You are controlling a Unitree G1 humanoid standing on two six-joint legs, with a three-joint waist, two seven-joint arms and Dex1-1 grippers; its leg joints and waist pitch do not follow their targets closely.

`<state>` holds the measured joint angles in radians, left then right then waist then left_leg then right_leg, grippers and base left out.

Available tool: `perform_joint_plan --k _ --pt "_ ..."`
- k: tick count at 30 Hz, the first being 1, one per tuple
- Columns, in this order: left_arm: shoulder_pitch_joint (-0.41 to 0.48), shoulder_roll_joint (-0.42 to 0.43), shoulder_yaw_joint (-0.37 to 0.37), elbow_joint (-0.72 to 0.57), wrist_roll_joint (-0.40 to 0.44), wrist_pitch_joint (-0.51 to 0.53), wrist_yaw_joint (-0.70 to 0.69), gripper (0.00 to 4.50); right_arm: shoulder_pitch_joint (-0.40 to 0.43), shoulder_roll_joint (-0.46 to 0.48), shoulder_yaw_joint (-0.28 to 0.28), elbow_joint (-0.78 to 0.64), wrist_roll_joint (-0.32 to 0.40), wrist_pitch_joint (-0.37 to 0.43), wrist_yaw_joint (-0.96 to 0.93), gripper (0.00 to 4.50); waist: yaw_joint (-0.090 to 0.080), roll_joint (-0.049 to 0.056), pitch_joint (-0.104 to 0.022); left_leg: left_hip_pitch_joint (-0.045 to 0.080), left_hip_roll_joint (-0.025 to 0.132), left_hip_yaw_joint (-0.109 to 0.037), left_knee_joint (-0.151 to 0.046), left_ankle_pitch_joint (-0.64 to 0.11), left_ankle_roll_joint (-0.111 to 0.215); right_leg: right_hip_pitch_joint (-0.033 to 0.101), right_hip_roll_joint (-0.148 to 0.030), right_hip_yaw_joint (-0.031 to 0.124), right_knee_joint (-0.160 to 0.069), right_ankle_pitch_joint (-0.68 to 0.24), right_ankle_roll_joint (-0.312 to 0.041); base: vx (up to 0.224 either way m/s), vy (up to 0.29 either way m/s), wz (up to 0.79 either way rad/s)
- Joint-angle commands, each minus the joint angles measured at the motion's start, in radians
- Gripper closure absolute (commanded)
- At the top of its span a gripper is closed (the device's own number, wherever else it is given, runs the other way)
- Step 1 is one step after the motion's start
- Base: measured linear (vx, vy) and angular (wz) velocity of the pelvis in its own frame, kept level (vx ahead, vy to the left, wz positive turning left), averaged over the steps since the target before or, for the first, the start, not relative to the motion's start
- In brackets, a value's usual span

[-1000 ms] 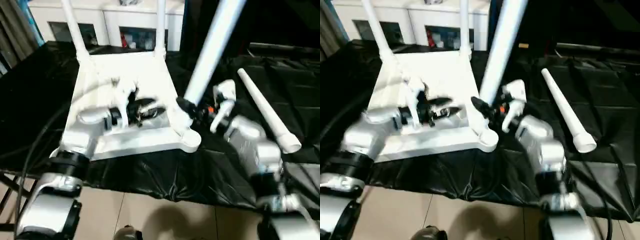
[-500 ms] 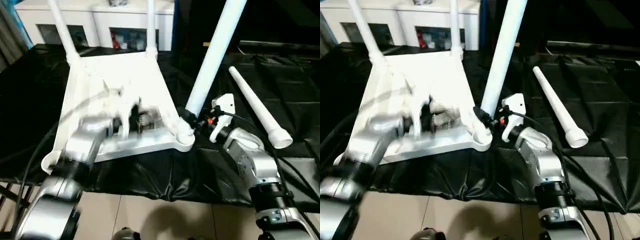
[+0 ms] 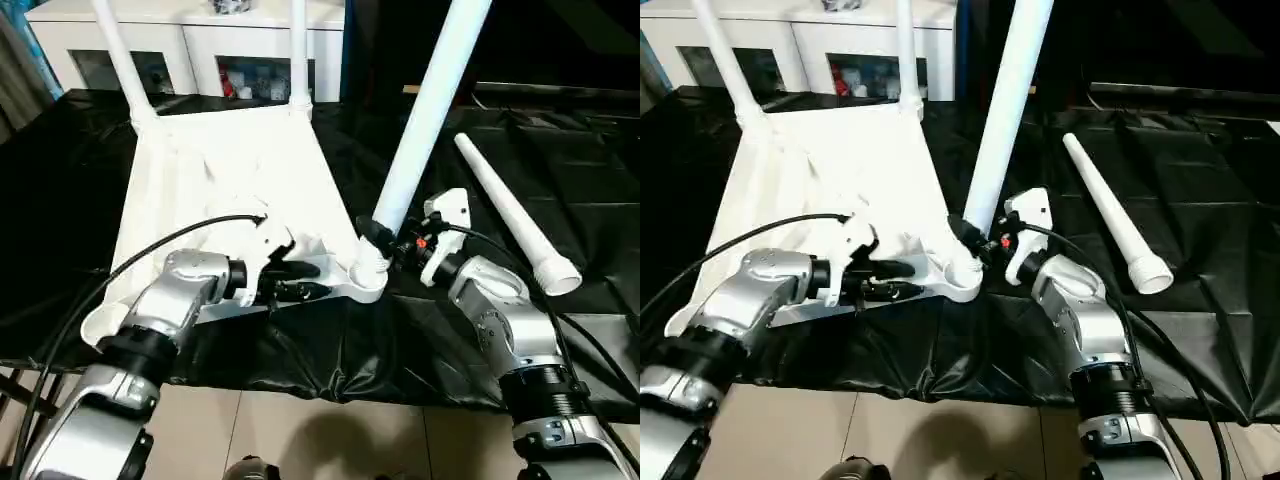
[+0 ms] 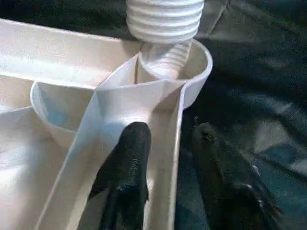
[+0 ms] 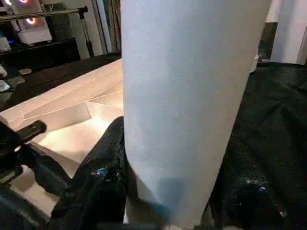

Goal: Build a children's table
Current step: Pick table leg, then insert table leg to table base

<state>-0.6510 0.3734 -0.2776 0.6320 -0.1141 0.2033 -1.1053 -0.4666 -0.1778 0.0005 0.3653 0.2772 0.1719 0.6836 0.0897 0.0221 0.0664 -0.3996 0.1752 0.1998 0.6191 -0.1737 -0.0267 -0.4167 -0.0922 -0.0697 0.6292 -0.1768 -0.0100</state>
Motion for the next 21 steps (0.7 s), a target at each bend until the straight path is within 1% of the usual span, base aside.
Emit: perform_joint_plan --k 1,3,4,5,7,8,9,10,11,12,14,16,17,21 --pt "-0.028 0.014 -0.011 0.039 0.024 -0.025 -0.017 3.11 0.002 -0.01 0.012 -0.033 0.007 0.013 0.007 2.62 0.001 0.009 -0.082 0.031 0.053 -0.032 -0.085 -0.252 -0.012 0.052 -0.066 0.048 -0.075 -0.18 -0.227 0.0 0.0 0.0" --pt "-0.037 0.017 -0.011 0.055 0.027 -0.03 -0.023 3.19 0.001 -0.011 0.015 -0.032 0.005 0.015 0.009 2.62 0.0 0.008 -0.082 0.032 0.053 -0.033 -0.085 -0.261 -0.019 0.053 -0.066 0.048 -0.075 -0.18 -0.228 0.0 0.0 0.0" --pt "-0.042 0.02 -0.01 0.067 0.032 -0.034 -0.03 3.3 0.002 -0.013 0.017 -0.033 0.003 0.017 0.012 2.62 0.0 0.008 -0.083 0.032 0.053 -0.032 -0.086 -0.259 -0.018 0.053 -0.065 0.048 -0.074 -0.171 -0.233 0.0 0.0 0.0" --pt "-0.046 0.022 -0.01 0.073 0.035 -0.037 -0.034 3.3 0.002 -0.014 0.019 -0.034 0.003 0.019 0.014 2.62 0.001 0.007 -0.083 0.031 0.053 -0.032 -0.084 -0.255 -0.016 0.054 -0.067 0.049 -0.074 -0.165 -0.237 0.0 0.0 0.0" --pt "-0.048 0.025 -0.009 0.079 0.037 -0.038 -0.042 3.56 0.002 -0.014 0.021 -0.034 0.003 0.024 0.017 2.62 0.001 0.008 -0.083 0.031 0.054 -0.032 -0.085 -0.257 -0.016 0.053 -0.067 0.048 -0.073 -0.163 -0.24 0.0 0.0 0.0" --pt "-0.051 0.033 -0.012 0.086 0.038 -0.037 -0.068 3.61 0.0 -0.016 0.025 -0.034 0.001 0.033 0.027 2.62 0.0 0.006 -0.082 0.031 0.053 -0.032 -0.085 -0.258 -0.015 0.053 -0.066 0.048 -0.074 -0.165 -0.241 0.0 0.0 0.0" --pt "-0.051 0.033 -0.012 0.086 0.038 -0.037 -0.068 3.62 0.0 -0.016 0.025 -0.034 0.001 0.033 0.027 2.62 0.001 0.007 -0.082 0.032 0.054 -0.032 -0.086 -0.262 -0.016 0.053 -0.066 0.048 -0.073 -0.169 -0.241 0.0 0.0 0.0" --pt "-0.05 0.037 -0.015 0.086 0.039 -0.036 -0.076 3.78 -0.002 -0.017 0.029 -0.033 0.001 0.039 0.033 2.62 0.001 0.006 -0.082 0.032 0.054 -0.031 -0.085 -0.263 -0.015 0.053 -0.067 0.048 -0.074 -0.173 -0.241 0.0 0.0 0.0" --pt "-0.051 0.038 -0.016 0.09 0.041 -0.039 -0.082 3.78 -0.003 -0.018 0.031 -0.033 0.0 0.043 0.037 2.62 0.001 0.007 -0.082 0.032 0.054 -0.032 -0.086 -0.265 -0.016 0.052 -0.068 0.049 -0.074 -0.176 -0.241 0.0 0.0 0.0" --pt "-0.051 0.038 -0.016 0.09 0.041 -0.039 -0.082 3.93 -0.003 -0.018 0.031 -0.033 0.0 0.043 0.037 2.62 0.001 0.007 -0.082 0.032 0.054 -0.032 -0.086 -0.266 -0.017 0.052 -0.067 0.049 -0.074 -0.179 -0.241 0.0 0.0 0.0" --pt "-0.051 0.043 -0.022 0.097 0.048 -0.049 -0.092 4.05 -0.007 -0.02 0.039 -0.029 0.0 0.049 0.05 2.62 0.001 0.003 -0.082 0.032 0.055 -0.032 -0.087 -0.268 -0.017 0.052 -0.068 0.049 -0.075 -0.185 -0.241 0.0 0.0 0.0" --pt "-0.049 0.045 -0.024 0.101 0.055 -0.053 -0.102 4.24 -0.011 -0.02 0.045 -0.025 0.001 0.055 0.059 2.62 0.002 0.005 -0.081 0.032 0.056 -0.032 -0.087 -0.27 -0.017 0.051 -0.069 0.049 -0.075 -0.19 -0.241 0.0 0.0 0.0" --pt "-0.049 0.045 -0.022 0.105 0.057 -0.056 -0.103 4.46 -0.013 -0.019 0.047 -0.022 -0.001 0.057 0.062 2.62 0.003 0.0 -0.081 0.032 0.056 -0.032 -0.086 -0.262 -0.015 0.052 -0.07 0.05 -0.074 -0.19 -0.24 0.0 0.0 0.0" --pt "-0.048 0.045 -0.018 0.114 0.061 -0.061 -0.106 4.48 -0.025 -0.016 0.055 0.004 -0.009 0.051 0.066 2.62 0.003 -0.001 -0.08 0.03 0.057 -0.032 -0.087 -0.254 -0.014 0.052 -0.071 0.05 -0.074 -0.197 -0.235 0.0 0.0 0.0"
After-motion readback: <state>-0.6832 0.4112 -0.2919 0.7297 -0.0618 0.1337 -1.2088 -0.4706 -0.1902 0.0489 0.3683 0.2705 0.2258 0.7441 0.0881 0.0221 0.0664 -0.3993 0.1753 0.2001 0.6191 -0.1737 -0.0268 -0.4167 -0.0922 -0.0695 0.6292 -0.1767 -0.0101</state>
